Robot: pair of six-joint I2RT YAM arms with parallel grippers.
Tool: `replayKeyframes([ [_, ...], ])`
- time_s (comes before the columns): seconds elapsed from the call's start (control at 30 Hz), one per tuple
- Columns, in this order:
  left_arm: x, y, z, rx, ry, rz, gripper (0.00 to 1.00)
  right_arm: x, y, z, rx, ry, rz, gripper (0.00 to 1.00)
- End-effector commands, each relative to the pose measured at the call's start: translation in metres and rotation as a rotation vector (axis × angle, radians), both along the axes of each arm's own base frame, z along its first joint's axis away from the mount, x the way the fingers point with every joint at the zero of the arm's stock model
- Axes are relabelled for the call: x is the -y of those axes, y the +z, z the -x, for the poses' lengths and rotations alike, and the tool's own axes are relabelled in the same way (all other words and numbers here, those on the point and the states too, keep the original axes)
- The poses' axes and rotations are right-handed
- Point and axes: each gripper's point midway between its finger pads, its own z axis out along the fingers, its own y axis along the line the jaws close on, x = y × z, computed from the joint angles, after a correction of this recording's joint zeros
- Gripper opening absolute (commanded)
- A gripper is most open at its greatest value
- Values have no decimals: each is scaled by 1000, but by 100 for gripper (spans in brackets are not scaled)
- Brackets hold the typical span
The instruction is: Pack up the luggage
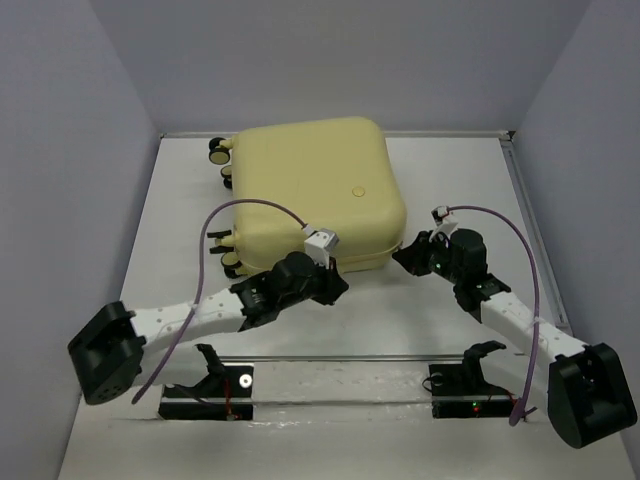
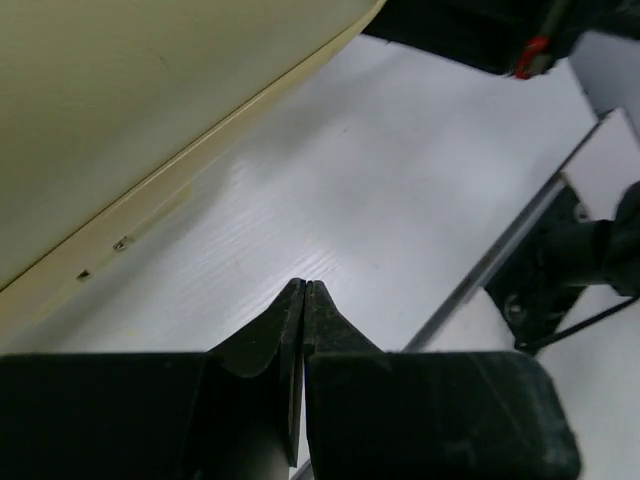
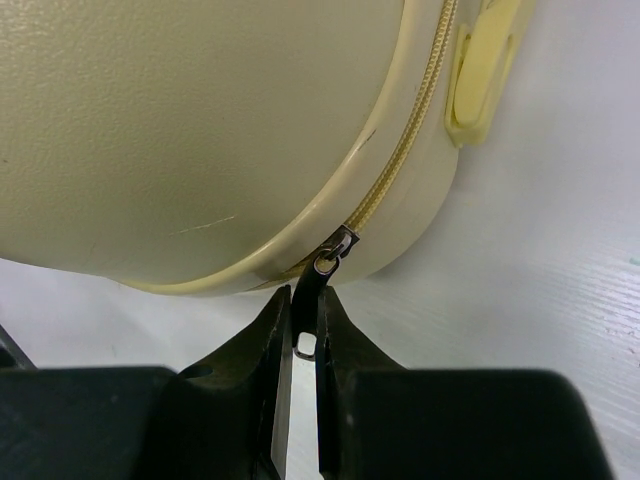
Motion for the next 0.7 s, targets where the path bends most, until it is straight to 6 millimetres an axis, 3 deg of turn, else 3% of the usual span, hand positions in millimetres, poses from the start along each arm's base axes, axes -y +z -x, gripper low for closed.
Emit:
replayKeyframes([
  [0.0, 40, 25, -39, 117, 55, 53, 13, 1, 8, 6, 10, 10, -6, 7],
  [0.03, 51, 35, -46, 138, 54, 75, 13, 3, 6, 9, -1, 6, 2, 7],
  [0.07, 59, 18, -54, 136, 54, 26, 13, 3, 6, 10, 0, 6, 5, 7],
  [0.1, 67, 26, -61, 152, 57, 30, 13, 4, 7, 13, -5, 5, 4, 7],
  [0.13, 73, 8, -68, 138, 63, -13, 13, 5, 7, 15, -6, 6, 2, 7],
  [0.2, 84, 11, -77, 156, 58, -13, 13, 2, 7, 23, -21, 23, -9, 7],
  [0.27, 85, -2, -92, 150, 98, -39, 13, 0, 2, 31, -53, 35, -28, 7],
  [0.4, 73, -8, -126, 117, 186, -13, 10, -15, -3, 59, -95, 123, -38, 7],
  [0.43, 71, -8, -132, 102, 197, 8, 10, -13, -10, 68, -135, 128, -21, 7],
  [0.67, 78, 5, -153, 122, 214, 39, 10, -47, -1, 123, -176, 360, -53, 7],
])
